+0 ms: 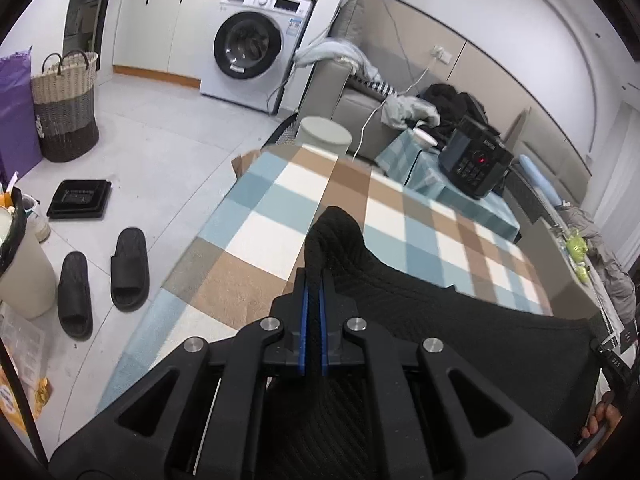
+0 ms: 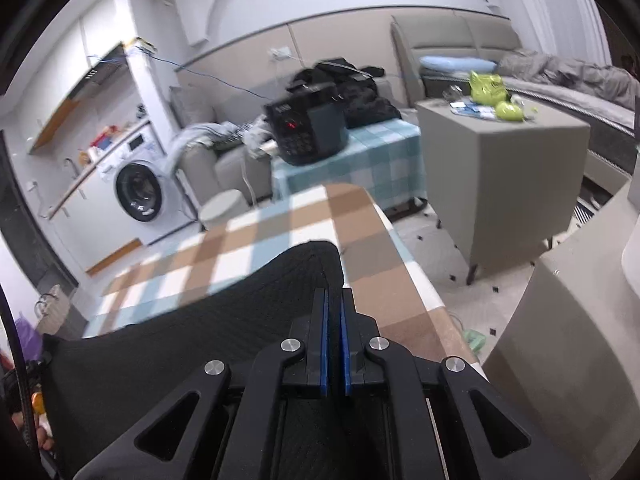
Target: Fold small clothes
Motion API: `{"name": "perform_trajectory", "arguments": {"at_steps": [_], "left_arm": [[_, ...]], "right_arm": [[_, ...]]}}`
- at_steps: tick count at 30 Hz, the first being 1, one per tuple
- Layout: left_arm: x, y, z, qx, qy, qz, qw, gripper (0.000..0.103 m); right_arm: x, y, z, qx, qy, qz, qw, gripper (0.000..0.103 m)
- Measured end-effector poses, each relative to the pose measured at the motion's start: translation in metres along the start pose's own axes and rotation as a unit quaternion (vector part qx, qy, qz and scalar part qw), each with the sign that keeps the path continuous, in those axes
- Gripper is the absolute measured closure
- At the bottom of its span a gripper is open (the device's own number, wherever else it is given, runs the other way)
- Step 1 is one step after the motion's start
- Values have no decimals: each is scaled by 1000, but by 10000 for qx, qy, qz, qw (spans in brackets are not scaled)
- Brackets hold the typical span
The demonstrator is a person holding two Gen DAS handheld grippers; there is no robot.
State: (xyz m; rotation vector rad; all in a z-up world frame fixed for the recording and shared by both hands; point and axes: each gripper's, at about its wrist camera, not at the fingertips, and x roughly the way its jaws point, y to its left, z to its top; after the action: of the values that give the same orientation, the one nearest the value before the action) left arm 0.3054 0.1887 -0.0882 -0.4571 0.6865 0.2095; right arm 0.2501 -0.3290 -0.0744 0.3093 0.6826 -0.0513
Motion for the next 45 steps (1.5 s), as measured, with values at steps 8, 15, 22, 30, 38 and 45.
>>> {"name": "perform_trajectory", "arguments": {"at_steps": [8,15,22,30,38,45], "left_arm": [[27,-1,-17,120,661,338,9972,70],[-29,14,-43,142,553,464,9973,50],[-86,42,-105,22,811,564,9951,49],[-123,63,-165,-222,1055,523,9928,49],[-147,53,-180,-79,902,376,9952,54],[-153,54,-179,-125,950,492,9942,54]], "right_arm": [[11,-14,-22,140,711,-2,9974,74],[-49,-38,-66,285,1050,258,9937,61],[-98,-57,-122,381,1306,517,9894,61],[-117,-60,-149,481,1344,685,9874,61],[-126,-57,-149,502,1316,886,9861,69],[-144,-83,-155,877,1314,897,9834,62]]}}
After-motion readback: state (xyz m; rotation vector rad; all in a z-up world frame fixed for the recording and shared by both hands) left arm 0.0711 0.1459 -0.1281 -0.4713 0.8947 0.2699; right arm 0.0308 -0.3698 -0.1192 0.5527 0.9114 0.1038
